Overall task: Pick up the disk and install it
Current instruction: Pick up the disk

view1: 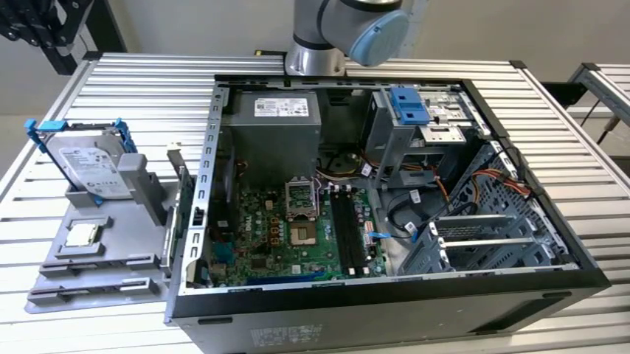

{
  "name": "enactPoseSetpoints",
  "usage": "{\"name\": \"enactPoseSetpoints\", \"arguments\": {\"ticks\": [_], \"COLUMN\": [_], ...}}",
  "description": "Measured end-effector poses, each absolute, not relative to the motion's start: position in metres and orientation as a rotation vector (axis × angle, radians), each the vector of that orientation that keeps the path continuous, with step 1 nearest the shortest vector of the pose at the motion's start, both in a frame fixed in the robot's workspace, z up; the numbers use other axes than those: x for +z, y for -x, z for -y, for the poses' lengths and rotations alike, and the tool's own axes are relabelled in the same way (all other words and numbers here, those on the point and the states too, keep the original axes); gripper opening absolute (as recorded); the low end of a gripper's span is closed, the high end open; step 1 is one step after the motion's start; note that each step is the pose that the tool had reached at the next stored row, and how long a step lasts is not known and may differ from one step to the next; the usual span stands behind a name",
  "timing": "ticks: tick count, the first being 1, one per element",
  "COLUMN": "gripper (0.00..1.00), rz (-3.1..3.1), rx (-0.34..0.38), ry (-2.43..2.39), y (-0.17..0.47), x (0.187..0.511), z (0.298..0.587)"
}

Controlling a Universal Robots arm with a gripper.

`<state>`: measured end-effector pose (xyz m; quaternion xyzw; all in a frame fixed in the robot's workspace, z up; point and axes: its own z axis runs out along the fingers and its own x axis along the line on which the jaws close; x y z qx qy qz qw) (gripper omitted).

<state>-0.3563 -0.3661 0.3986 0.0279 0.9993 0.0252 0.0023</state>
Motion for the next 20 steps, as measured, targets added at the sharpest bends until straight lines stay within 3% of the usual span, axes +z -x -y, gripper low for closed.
{"name": "enactPoseSetpoints", "arguments": {"ticks": [13, 20], "gripper": [0.00, 0.00], "rz": [-3.135, -3.135], "rx": [0.079, 0.079], "ry": [-0.087, -0.085], "y": [0.388, 0.393], "x": [0.398, 0.398], "z": [0.370, 0.390]}}
